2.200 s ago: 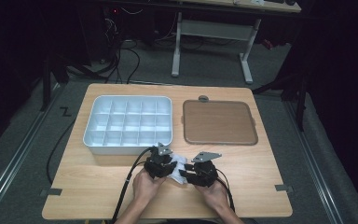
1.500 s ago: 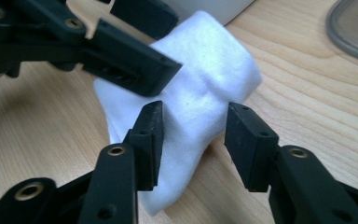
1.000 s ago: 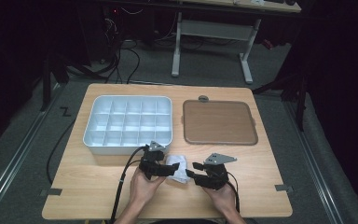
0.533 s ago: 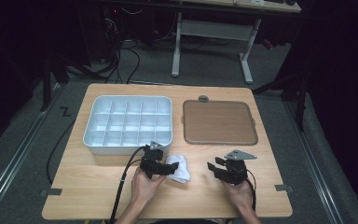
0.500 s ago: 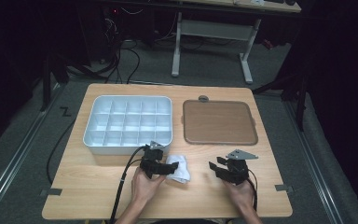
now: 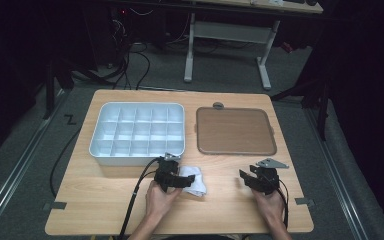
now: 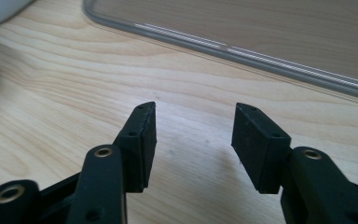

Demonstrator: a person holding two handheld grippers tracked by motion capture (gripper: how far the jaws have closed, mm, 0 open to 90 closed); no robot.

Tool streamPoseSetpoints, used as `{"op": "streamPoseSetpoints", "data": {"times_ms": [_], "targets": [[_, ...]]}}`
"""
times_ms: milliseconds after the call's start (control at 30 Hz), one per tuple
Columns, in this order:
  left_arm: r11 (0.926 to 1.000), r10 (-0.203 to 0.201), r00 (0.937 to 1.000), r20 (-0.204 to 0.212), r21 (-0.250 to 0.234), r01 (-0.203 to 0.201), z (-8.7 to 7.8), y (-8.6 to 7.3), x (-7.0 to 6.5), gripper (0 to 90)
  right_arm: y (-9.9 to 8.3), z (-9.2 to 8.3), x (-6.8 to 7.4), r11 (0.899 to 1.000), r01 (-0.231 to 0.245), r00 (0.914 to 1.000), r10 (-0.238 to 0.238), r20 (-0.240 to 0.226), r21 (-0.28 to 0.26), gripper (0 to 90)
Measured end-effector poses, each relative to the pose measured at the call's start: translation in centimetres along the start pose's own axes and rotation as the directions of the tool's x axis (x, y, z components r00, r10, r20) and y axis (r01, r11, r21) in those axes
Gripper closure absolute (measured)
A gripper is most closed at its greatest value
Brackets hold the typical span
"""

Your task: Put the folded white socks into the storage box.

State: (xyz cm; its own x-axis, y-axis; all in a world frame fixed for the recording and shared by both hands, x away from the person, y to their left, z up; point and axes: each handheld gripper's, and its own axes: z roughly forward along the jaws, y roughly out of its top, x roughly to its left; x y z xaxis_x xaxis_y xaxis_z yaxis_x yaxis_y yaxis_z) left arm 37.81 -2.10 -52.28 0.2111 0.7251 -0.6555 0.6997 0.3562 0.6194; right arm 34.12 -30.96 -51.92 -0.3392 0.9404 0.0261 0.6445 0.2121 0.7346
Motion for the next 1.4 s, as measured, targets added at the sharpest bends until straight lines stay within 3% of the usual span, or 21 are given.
{"op": "streamPoseSetpoints", "data": {"times_ms": [333,467,567,933,1400], "targets": [[0.9998,-0.018,0.9991,0.038,0.009,0.018,-0.2,-0.3,-0.1,34.9,-1.0,0.5,-0.8,1.0,0.002,0.998,-0.002,0.064,0.003,45.0],[0.9999,0.009,0.9989,0.046,-0.006,-0.009,-0.4,-0.6,-0.2,38.9,-1.1,0.5,-0.9,1.0,0.001,0.9971,-0.001,0.076,0.005,41.6],[1.0,-0.006,0.9986,0.052,0.003,0.005,-0.4,-0.4,-0.1,42.1,-1.1,0.5,-0.9,1.0,-0.008,0.9967,0.007,0.08,0.007,40.2],[0.9997,0.024,0.9967,0.078,-0.011,-0.023,-1.1,-0.7,-0.3,63.9,-1.1,0.5,-0.9,1.0,-0.011,0.9963,0.011,0.085,0.006,40.3],[0.9997,0.0,0.9954,0.096,0.024,-0.003,-1.4,-0.5,-0.3,71.7,-1.1,0.5,-0.8,1.0,-0.015,0.9964,0.015,0.084,0.007,40.1]]}}
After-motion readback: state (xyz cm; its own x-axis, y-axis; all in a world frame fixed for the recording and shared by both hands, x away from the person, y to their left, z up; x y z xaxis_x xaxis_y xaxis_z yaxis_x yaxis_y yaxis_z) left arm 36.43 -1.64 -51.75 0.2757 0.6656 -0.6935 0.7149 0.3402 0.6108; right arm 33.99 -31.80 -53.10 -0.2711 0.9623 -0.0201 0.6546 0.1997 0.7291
